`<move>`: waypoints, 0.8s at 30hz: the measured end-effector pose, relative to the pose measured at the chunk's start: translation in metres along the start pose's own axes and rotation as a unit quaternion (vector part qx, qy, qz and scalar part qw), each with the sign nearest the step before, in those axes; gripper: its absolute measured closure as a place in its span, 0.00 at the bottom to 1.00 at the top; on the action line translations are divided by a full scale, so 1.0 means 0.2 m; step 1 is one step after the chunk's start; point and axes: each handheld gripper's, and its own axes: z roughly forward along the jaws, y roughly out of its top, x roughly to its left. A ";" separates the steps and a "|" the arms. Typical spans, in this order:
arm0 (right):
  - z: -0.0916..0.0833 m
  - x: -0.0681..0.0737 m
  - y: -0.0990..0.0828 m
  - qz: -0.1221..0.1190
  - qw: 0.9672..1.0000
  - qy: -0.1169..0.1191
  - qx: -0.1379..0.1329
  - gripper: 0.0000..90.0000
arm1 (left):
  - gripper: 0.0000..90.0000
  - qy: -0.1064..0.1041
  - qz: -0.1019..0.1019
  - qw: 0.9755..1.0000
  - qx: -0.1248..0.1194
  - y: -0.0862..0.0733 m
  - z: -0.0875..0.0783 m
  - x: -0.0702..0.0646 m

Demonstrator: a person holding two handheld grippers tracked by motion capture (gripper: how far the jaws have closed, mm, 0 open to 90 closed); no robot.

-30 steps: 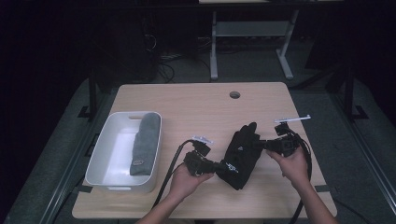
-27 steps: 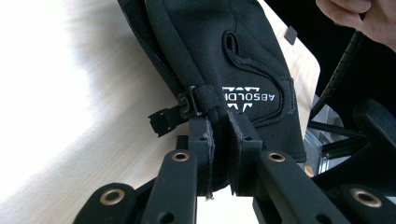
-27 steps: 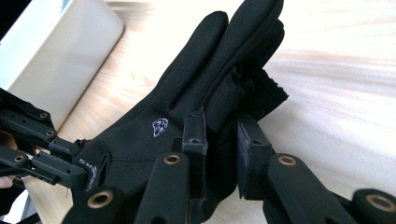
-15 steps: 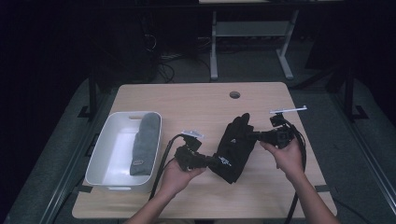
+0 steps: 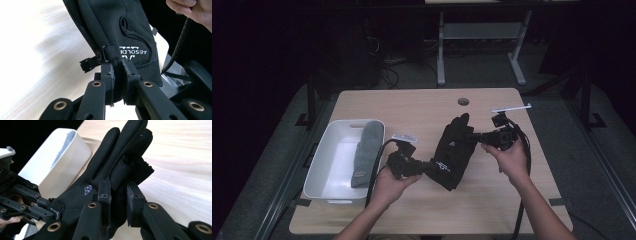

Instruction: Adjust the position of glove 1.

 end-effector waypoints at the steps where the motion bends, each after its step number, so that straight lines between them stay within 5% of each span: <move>1: 0.00 0.01 0.01 -0.001 1.000 0.002 0.000 0.85 | 0.91 0.000 0.000 1.000 -0.002 0.00 -0.01 0.00; 24: 0.13 0.19 0.21 -0.022 0.999 0.035 0.003 0.85 | 0.91 0.022 -0.004 0.999 -0.037 0.00 -0.27 0.05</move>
